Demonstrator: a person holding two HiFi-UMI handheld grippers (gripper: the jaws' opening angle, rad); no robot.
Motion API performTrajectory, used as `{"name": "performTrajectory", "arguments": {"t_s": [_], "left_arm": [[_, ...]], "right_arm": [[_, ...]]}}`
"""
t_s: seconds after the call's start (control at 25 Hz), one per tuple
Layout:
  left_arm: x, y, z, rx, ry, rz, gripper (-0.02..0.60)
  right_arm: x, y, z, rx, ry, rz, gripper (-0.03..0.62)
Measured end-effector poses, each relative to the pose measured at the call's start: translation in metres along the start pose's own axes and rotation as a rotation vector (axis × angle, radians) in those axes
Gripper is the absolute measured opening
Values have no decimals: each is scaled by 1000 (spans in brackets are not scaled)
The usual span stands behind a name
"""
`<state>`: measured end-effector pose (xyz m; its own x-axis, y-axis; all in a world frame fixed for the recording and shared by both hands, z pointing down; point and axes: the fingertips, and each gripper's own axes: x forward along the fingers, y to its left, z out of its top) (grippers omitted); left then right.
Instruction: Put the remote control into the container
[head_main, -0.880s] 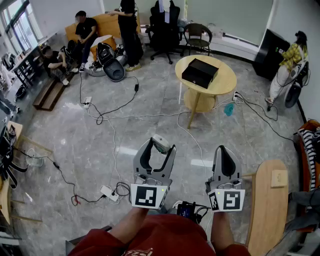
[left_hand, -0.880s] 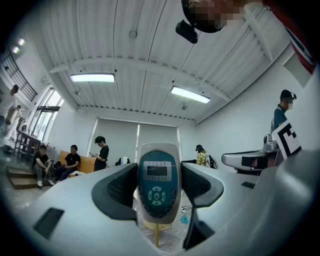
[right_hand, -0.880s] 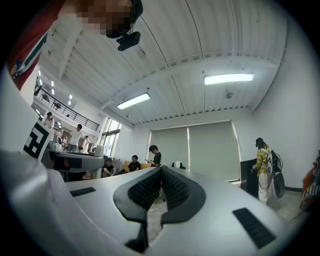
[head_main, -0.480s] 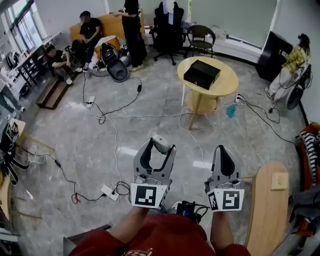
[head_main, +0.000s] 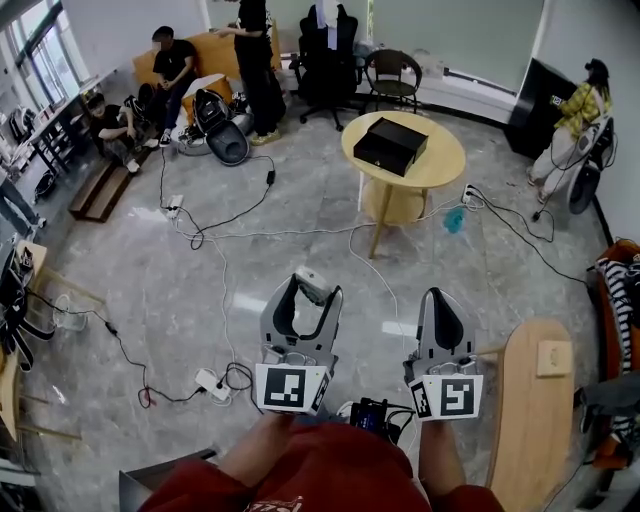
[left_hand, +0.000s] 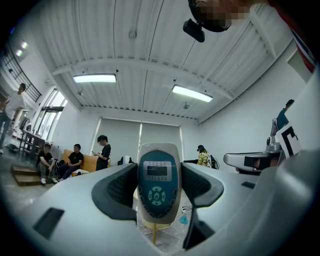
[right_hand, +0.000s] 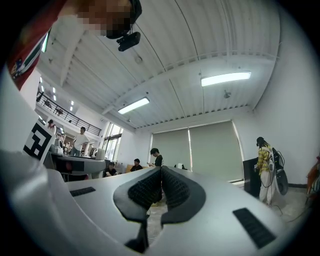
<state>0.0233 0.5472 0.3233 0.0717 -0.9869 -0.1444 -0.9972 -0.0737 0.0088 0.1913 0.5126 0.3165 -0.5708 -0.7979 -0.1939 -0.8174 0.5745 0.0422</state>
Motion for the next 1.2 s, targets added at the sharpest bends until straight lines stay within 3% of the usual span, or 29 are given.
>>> {"name": "performTrajectory", "arguments": {"t_s": [0.52,1.2], "left_arm": [[34,6,-12,-15,-4,-13,264],[156,97,-29,-35,-7,-30,264]], "right_arm": [[25,-19,-14,-24,22,-11,24],[180,-17,-44,-45,38,3,23]]}}
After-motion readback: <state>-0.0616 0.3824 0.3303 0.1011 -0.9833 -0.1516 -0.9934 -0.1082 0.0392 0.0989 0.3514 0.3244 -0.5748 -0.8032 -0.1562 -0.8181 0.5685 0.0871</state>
